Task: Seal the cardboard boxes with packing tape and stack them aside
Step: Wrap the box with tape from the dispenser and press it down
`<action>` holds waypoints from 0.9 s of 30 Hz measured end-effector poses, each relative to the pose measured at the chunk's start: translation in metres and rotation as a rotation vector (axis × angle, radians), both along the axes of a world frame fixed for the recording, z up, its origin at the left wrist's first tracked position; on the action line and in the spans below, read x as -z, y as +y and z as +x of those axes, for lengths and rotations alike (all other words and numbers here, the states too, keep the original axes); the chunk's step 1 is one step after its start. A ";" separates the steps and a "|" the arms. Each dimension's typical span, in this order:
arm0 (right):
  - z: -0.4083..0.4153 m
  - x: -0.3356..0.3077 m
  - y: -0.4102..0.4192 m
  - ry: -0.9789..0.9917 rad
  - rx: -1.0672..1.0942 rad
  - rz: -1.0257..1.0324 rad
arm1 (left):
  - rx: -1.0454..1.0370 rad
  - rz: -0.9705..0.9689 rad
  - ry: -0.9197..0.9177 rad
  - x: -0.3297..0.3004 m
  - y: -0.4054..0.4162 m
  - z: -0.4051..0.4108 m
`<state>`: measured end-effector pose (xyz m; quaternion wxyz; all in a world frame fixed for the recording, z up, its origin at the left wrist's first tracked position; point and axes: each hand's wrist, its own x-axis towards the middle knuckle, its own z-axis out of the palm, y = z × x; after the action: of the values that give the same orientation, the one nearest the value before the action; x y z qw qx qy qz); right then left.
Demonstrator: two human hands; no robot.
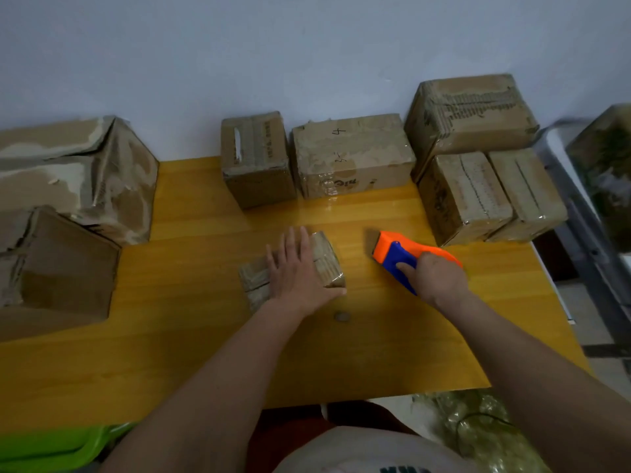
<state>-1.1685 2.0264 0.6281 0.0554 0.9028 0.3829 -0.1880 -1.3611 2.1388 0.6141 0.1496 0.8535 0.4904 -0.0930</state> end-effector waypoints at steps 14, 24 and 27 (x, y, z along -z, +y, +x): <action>-0.049 0.010 0.019 0.101 -0.123 0.747 | 0.095 0.192 0.116 0.004 -0.022 -0.061; -0.121 0.019 0.064 0.372 -0.185 0.482 | 0.078 0.078 0.175 0.005 -0.017 -0.057; -0.117 0.019 0.073 0.427 -0.044 0.509 | 0.096 0.071 0.143 0.005 -0.017 -0.058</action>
<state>-1.2854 2.0999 0.6091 -0.2494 0.8195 0.4398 -0.2699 -1.4193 2.1223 0.6094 0.0791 0.8720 0.4613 -0.1431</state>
